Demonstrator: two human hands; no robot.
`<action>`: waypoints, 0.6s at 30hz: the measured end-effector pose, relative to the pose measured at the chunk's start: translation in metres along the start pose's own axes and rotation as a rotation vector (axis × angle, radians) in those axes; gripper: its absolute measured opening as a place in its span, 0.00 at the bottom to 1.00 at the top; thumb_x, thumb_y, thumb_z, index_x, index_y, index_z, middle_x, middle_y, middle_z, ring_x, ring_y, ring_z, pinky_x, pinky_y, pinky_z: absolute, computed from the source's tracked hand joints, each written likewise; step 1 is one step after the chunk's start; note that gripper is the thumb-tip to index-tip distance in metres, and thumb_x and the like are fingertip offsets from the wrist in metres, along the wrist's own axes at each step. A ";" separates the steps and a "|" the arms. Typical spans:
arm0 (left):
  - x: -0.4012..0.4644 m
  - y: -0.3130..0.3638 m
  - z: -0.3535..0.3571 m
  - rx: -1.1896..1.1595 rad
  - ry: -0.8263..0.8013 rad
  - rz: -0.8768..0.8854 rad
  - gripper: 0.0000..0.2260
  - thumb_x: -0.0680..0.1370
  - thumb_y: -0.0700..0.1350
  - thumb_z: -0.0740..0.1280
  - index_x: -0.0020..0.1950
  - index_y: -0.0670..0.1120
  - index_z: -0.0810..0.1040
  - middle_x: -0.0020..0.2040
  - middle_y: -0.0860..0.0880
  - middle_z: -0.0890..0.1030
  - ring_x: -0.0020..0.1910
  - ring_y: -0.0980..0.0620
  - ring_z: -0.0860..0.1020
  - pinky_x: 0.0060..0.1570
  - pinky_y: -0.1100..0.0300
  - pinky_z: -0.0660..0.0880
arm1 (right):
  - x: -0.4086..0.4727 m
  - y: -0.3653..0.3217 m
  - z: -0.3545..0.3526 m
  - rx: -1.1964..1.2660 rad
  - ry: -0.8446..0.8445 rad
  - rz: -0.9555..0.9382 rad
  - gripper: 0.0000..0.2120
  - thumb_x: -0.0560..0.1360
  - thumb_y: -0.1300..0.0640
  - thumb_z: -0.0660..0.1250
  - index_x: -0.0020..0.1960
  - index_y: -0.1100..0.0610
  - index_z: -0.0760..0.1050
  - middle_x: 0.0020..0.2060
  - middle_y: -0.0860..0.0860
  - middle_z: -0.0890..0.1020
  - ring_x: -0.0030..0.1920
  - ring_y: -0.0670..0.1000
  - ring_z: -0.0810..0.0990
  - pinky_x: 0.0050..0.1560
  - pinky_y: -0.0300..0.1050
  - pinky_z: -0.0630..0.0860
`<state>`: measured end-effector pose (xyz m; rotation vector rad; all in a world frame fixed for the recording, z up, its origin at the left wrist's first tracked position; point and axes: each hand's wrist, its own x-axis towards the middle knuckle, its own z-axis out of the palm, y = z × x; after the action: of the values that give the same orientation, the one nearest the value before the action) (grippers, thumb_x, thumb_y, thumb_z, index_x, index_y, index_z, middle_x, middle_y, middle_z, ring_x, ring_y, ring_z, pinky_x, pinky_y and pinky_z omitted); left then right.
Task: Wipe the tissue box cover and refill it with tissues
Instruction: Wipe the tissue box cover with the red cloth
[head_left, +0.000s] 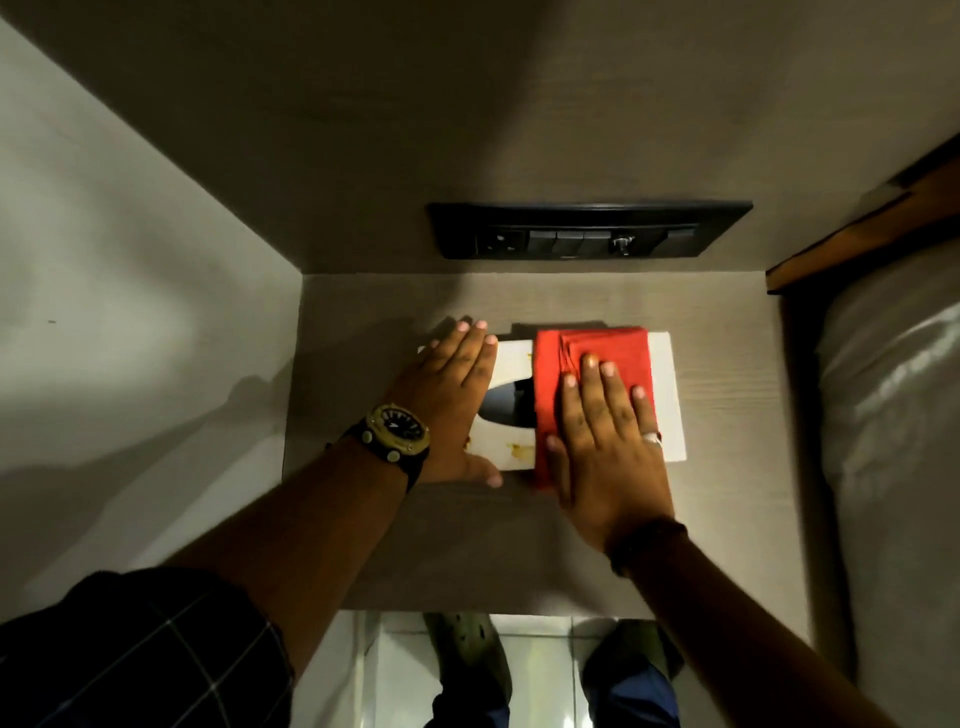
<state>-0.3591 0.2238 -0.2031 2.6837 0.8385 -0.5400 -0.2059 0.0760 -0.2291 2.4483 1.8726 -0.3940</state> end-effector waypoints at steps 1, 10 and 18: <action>0.000 0.000 -0.001 0.005 -0.002 -0.002 0.62 0.60 0.75 0.67 0.76 0.42 0.37 0.79 0.42 0.39 0.76 0.46 0.37 0.69 0.53 0.35 | -0.011 0.009 0.001 0.009 0.012 -0.017 0.29 0.81 0.45 0.44 0.77 0.60 0.54 0.77 0.59 0.54 0.77 0.59 0.49 0.75 0.58 0.46; 0.003 -0.002 0.004 -0.005 0.032 -0.005 0.63 0.59 0.73 0.69 0.76 0.43 0.38 0.79 0.43 0.41 0.77 0.44 0.41 0.69 0.52 0.38 | 0.043 0.013 -0.013 0.066 0.108 0.322 0.32 0.80 0.43 0.43 0.78 0.59 0.50 0.78 0.61 0.51 0.78 0.61 0.47 0.76 0.60 0.44; 0.002 -0.003 0.003 -0.043 -0.041 -0.001 0.62 0.60 0.74 0.68 0.75 0.45 0.33 0.78 0.46 0.35 0.73 0.50 0.32 0.72 0.51 0.38 | 0.002 -0.004 -0.002 -0.001 0.003 -0.082 0.29 0.80 0.45 0.47 0.77 0.58 0.57 0.76 0.58 0.59 0.77 0.60 0.54 0.75 0.59 0.49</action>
<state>-0.3601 0.2256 -0.2069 2.6250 0.8306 -0.5687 -0.2091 0.0792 -0.2266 2.3783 1.9783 -0.3925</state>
